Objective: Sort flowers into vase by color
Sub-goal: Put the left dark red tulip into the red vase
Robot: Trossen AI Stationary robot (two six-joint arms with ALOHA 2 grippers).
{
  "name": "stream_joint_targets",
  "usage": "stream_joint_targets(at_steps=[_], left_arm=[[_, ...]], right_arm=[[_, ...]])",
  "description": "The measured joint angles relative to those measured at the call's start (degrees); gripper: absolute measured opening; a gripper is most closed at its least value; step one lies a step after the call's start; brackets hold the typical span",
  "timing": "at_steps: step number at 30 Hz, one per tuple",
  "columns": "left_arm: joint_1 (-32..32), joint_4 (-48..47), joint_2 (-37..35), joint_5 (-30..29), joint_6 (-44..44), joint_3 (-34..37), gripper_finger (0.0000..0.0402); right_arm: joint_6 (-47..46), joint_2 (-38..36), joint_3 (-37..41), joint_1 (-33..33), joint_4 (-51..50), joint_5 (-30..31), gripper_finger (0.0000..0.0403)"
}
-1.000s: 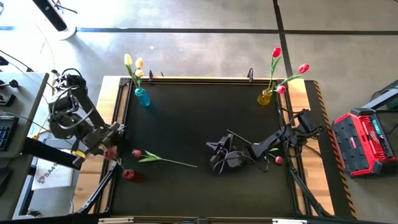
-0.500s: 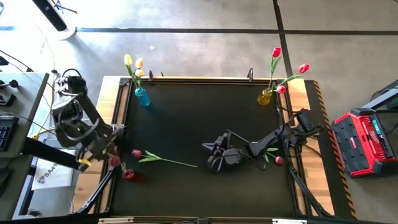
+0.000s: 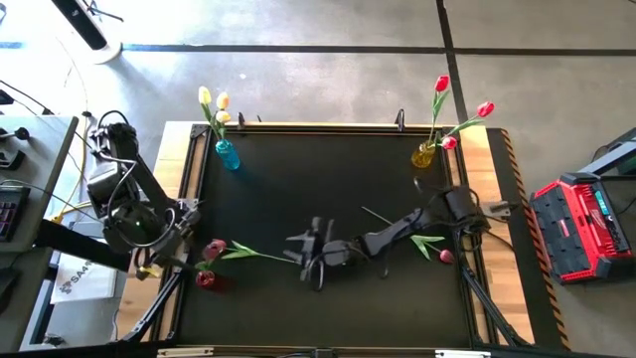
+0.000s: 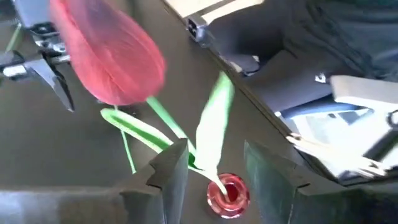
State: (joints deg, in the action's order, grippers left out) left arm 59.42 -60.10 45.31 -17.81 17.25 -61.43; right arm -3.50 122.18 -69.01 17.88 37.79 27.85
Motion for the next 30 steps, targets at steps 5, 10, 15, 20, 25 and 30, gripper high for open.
stream_joint_targets(at_steps=[5, 10, 15, 20, 25, 30], left_arm=[[0.00, 0.15, -2.17, 2.11, -1.90, 0.00, 0.0147], [0.00, -0.38, -4.71, 0.24, -1.46, 0.00, 0.0147], [0.00, -0.41, -8.30, -8.10, -1.27, -0.02, 0.0147], [0.00, 0.19, -11.58, -25.25, 4.56, -0.04, 0.0147], [-0.04, 0.11, -13.63, -36.59, 9.47, -0.04, 0.0147], [-0.04, 0.07, -14.42, -39.08, 8.74, -0.04, 0.0147]], right_arm=[[0.45, 5.29, -10.56, -2.86, -7.45, -12.01, 0.0204], [0.48, 10.18, -20.72, -4.71, -19.04, -13.40, 0.0206], [-1.56, 15.71, -29.86, -6.15, -25.07, -16.45, 0.0200], [-2.96, 19.80, -36.28, -6.39, -29.35, -17.28, 0.0199], [-2.75, 20.36, -38.02, -6.52, -34.61, -17.32, 0.0199], [-4.00, 20.47, -38.02, -6.73, -34.86, -16.95, 0.0199]])
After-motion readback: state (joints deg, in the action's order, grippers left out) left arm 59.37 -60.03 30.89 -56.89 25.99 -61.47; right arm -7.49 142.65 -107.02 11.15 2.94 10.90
